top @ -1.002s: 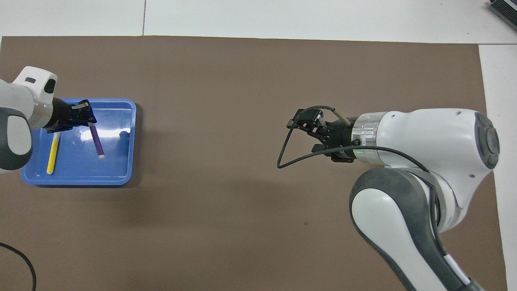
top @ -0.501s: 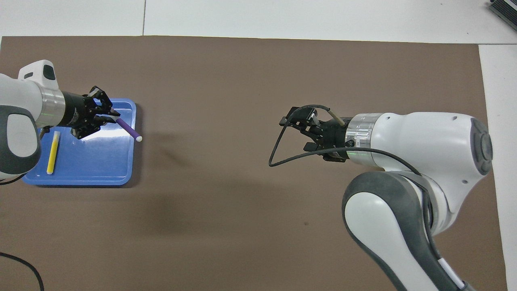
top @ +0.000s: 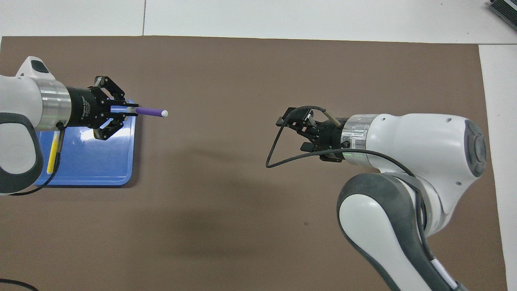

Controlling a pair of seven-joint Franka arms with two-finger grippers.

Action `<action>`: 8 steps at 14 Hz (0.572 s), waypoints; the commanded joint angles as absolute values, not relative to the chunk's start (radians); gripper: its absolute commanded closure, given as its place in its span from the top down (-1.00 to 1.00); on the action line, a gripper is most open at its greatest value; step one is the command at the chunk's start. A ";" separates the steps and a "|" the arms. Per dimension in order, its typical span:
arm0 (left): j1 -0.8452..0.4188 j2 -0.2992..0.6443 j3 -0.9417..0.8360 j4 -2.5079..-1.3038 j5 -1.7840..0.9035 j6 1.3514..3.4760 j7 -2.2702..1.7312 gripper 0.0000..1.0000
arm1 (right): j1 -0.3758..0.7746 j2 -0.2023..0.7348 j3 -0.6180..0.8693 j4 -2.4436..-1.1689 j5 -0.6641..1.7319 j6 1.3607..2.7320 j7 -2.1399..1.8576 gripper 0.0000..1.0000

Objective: Transfer and insert pens with both arms
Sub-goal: 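Lift the purple pen toward the right gripper with the left gripper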

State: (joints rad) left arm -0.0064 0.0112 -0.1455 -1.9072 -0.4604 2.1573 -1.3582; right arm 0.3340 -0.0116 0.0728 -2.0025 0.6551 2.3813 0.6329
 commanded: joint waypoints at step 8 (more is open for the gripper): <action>-0.195 -0.156 -0.132 -2.109 -0.482 2.335 -1.796 -1.00 | 0.434 0.012 0.072 -1.990 0.726 2.526 0.753 1.00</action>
